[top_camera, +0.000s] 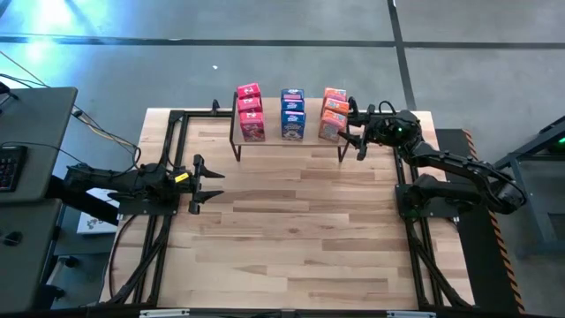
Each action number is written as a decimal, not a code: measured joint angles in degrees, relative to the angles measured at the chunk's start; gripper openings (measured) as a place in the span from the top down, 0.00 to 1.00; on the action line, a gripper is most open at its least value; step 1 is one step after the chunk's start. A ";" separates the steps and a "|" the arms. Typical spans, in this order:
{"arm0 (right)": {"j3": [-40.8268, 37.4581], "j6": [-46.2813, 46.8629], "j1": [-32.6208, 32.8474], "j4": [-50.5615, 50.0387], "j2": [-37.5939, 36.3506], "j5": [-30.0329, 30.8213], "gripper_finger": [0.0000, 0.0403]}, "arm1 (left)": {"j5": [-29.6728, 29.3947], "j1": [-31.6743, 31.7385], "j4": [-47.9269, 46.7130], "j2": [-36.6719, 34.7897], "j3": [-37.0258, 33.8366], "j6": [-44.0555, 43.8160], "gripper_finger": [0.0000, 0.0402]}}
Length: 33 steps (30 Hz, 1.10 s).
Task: Stack cereal on shelf
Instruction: Put the orange cereal box on the shelf aligned with the other orange cereal boxes
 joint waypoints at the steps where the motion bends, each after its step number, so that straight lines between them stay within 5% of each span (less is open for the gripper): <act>1: 0.00 0.01 0.00 -0.13 0.00 0.00 0.49 | 0.00 0.00 -0.02 0.00 0.00 0.00 0.46; 12: 0.02 0.03 0.00 -0.85 -1.30 0.48 0.43 | 0.00 0.00 0.00 0.00 0.00 0.00 0.46; 33: 1.02 4.50 4.07 -22.19 -15.98 6.49 0.39 | 0.00 0.00 0.00 0.00 0.00 0.00 0.46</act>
